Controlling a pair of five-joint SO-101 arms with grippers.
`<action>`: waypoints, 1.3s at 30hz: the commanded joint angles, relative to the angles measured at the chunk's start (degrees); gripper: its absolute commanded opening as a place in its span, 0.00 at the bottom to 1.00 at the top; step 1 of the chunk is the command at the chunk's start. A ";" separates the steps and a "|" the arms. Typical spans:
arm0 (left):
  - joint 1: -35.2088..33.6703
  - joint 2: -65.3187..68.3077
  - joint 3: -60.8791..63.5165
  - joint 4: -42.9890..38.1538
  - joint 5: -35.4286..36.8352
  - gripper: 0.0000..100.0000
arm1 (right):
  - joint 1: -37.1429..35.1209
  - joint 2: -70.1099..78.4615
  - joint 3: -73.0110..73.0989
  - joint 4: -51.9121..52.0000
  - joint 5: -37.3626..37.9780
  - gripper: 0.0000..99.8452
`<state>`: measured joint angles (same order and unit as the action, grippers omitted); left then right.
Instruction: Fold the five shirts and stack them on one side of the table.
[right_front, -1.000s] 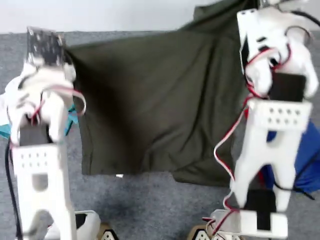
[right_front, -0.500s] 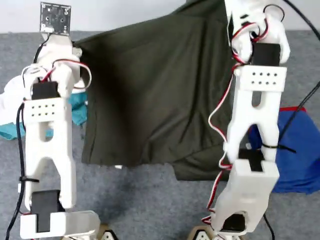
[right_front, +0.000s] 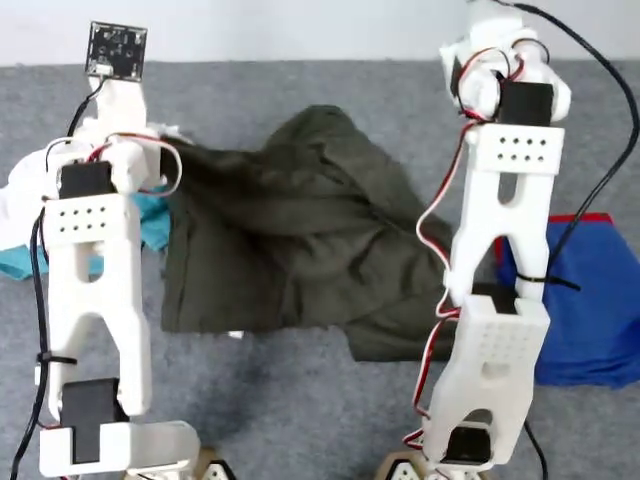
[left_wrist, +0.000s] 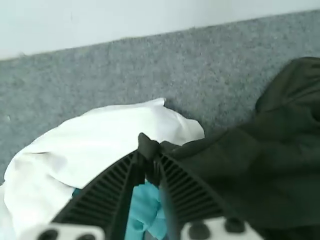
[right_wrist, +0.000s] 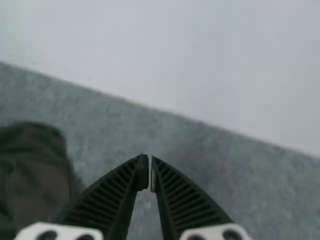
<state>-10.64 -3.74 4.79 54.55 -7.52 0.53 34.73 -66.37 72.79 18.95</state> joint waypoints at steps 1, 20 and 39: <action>-0.18 -0.26 -1.89 0.26 0.35 0.01 | -3.38 1.45 -0.53 2.95 -0.79 0.01; 0.70 -0.35 4.97 0.18 0.44 0.01 | -14.64 40.40 -9.41 -16.22 -0.35 0.25; 6.24 -0.79 5.14 2.99 0.26 0.01 | -11.91 29.49 -29.71 24.13 7.47 0.01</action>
<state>-4.66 -3.74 10.24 55.87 -7.52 -11.87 72.44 -92.75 87.47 25.89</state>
